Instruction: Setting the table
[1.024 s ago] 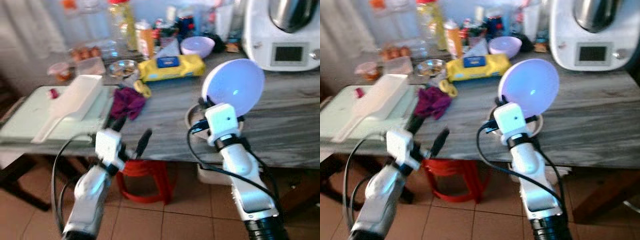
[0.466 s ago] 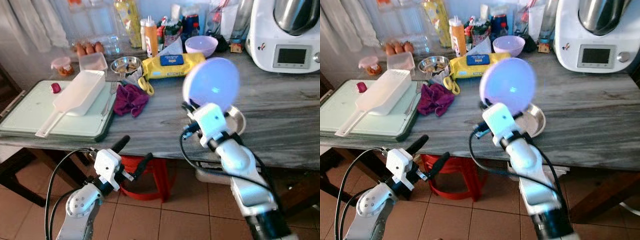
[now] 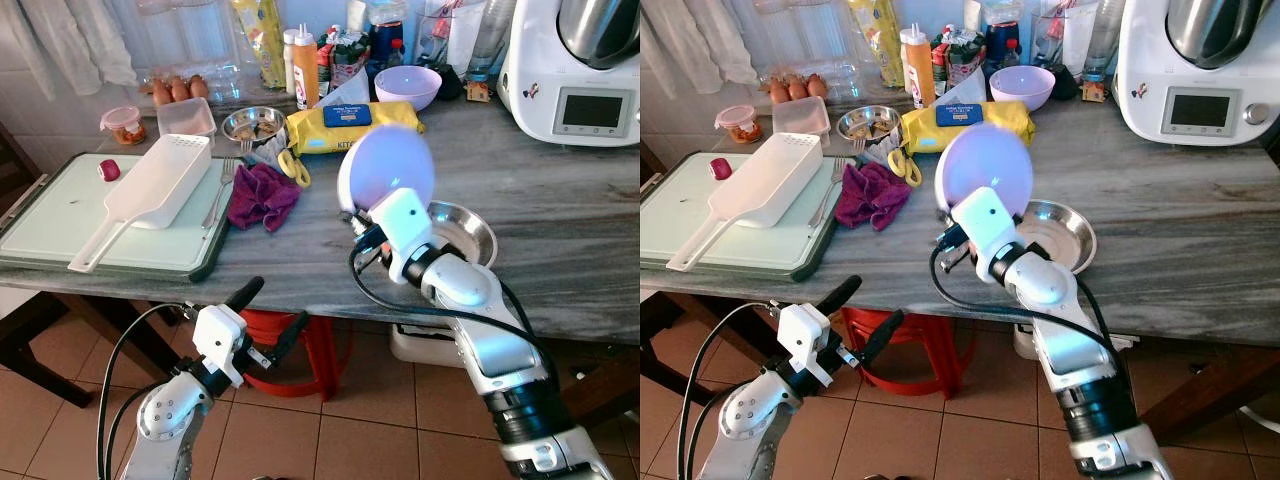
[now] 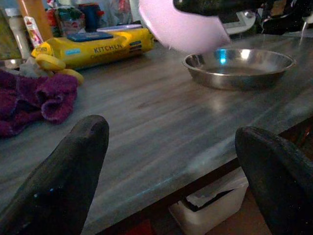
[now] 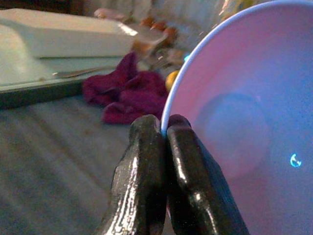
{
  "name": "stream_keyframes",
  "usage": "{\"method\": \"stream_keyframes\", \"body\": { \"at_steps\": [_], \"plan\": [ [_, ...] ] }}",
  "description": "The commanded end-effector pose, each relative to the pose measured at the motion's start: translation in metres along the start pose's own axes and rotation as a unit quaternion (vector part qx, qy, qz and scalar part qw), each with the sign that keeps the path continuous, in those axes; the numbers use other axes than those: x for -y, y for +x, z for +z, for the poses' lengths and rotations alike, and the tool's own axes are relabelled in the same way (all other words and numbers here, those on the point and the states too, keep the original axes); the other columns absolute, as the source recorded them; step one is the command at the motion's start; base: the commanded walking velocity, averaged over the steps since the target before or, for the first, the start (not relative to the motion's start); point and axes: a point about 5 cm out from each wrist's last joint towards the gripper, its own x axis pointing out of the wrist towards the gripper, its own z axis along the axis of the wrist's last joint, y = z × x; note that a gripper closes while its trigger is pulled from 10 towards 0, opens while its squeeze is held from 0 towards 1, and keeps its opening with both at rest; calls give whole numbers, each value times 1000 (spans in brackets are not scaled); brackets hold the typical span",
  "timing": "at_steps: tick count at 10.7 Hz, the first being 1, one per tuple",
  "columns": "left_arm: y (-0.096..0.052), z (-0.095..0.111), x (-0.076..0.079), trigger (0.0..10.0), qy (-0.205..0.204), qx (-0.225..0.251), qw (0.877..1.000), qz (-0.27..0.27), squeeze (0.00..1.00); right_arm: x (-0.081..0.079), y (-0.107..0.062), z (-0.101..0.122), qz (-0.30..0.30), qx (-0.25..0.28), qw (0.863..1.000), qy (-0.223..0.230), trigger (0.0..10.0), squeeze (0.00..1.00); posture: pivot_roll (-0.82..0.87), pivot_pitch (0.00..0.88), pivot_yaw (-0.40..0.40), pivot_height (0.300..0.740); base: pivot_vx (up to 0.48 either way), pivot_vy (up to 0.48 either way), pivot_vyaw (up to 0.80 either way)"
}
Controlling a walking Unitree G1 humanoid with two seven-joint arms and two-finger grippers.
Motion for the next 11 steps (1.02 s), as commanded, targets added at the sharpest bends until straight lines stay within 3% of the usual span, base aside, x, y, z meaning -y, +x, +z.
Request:
{"method": "stream_keyframes", "body": {
  "at_steps": [1,8,11],
  "plan": [
    [0,0,-2,10000,6,0,1000,0,0,-2,4,7,21,3,1000,6,10000,0,-142,112,61,740,0,0,0],
    [1,-10,-1,10000,-11,-3,1000,8,0,-15,7,-2,89,-64,993,30,10000,0,-144,116,73,740,0,0,0],
    [5,-11,0,10000,-12,0,1000,5,0,0,11,0,79,-90,992,41,10000,0,-144,116,79,740,0,0,0]
  ]
}}
